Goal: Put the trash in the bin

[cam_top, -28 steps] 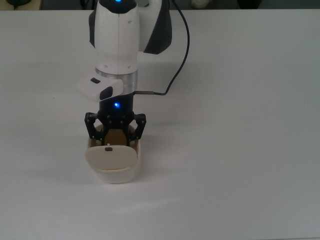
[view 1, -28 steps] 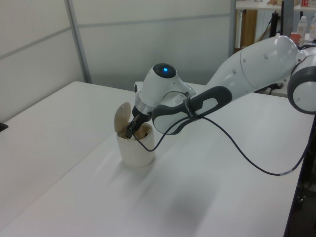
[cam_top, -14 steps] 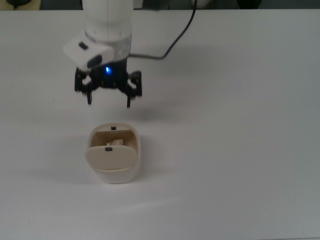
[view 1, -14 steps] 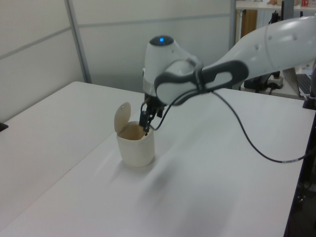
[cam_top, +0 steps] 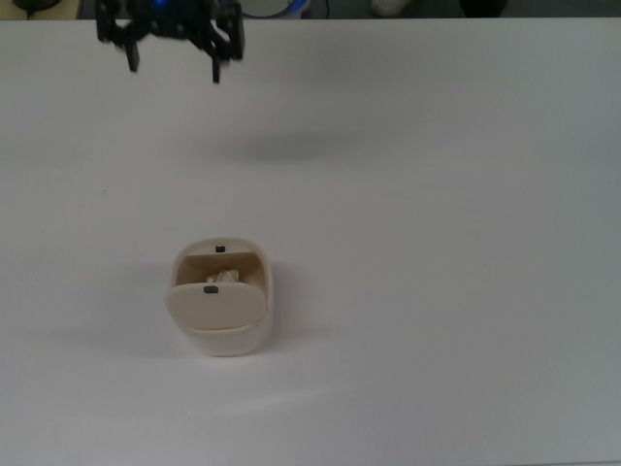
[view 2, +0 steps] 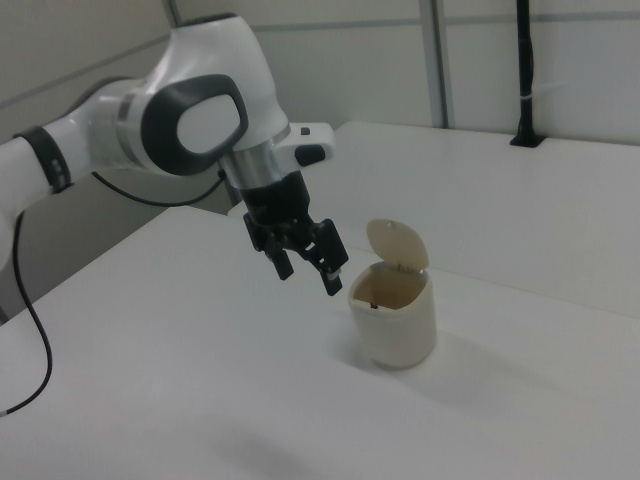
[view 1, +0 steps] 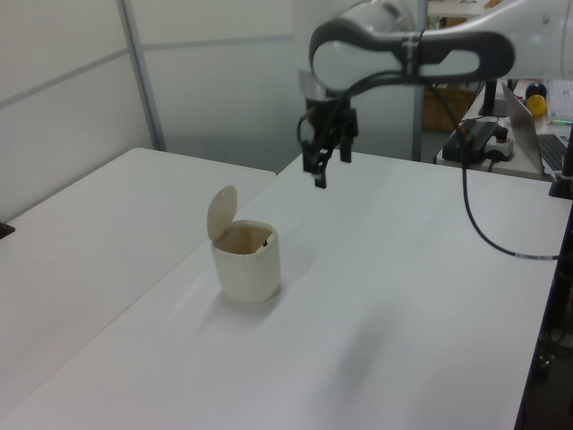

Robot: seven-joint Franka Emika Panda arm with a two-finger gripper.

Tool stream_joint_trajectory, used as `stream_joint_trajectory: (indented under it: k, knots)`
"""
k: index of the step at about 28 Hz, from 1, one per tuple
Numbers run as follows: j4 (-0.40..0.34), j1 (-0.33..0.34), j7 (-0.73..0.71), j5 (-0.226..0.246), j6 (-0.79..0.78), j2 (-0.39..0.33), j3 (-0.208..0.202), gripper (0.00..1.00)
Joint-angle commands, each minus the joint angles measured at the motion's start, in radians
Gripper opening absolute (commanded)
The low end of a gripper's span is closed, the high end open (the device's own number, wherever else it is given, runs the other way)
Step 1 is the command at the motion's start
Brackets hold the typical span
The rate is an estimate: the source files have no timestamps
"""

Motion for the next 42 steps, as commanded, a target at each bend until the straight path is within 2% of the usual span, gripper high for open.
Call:
stream_joint_trajectory:
  k: [1, 42]
  knots:
    - [-0.003, -0.008, -0.034, 0.024, -0.077, -0.033, -0.006, 1.00]
    - [-0.009, -0.010, -0.038, 0.031, -0.077, -0.041, -0.006, 1.00]
